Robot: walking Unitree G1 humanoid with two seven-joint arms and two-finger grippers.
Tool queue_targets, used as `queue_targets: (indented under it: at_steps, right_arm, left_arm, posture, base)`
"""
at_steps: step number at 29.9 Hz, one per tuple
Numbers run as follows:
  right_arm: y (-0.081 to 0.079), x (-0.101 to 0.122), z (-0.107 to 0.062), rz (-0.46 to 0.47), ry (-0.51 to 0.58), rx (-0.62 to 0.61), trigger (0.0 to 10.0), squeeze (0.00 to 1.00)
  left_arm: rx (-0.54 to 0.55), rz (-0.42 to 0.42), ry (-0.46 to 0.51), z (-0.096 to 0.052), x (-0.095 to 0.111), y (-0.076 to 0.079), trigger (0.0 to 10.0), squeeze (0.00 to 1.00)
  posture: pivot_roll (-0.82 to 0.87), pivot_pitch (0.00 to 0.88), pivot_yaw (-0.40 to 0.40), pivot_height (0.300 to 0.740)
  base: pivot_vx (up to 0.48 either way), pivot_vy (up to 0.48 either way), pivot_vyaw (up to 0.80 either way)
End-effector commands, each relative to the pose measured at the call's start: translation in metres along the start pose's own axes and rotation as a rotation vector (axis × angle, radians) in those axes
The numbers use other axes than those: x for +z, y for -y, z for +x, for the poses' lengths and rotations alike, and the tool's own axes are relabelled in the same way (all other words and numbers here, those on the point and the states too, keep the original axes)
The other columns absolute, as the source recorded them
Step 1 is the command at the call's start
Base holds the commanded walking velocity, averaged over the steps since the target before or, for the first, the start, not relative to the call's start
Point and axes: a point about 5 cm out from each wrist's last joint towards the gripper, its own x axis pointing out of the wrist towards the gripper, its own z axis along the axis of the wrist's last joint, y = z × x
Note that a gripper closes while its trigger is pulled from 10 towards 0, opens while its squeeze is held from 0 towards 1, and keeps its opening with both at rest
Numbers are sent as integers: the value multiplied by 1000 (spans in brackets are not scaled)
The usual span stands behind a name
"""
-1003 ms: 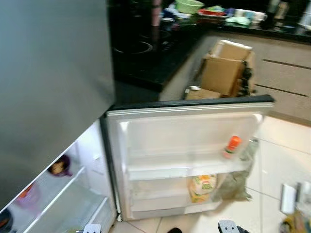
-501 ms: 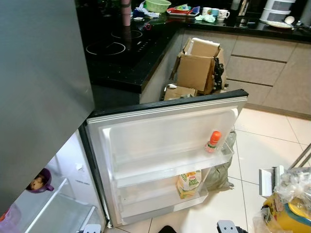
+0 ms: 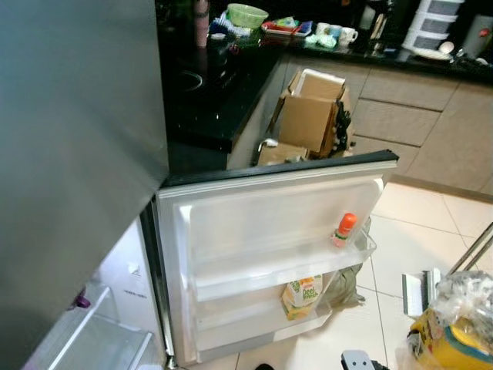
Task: Restocking fridge
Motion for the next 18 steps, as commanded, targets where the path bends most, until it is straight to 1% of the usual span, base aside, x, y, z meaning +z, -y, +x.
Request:
queue_targets:
  at_steps: [1, 18]
  right_arm:
    - [5, 1, -1, 7, 0, -15, 10000, 0]
    - [4, -1, -1, 6, -3, -8, 10000, 0]
  left_arm:
    - [0, 9, -4, 1, 0, 3, 10000, 0]
    - [-12, 4, -8, 1, -2, 4, 10000, 0]
  posture:
    - [-105, 0, 3, 740]
    - [-104, 0, 4, 740]
  base:
    - [0, 0, -738]
    - [0, 0, -733]
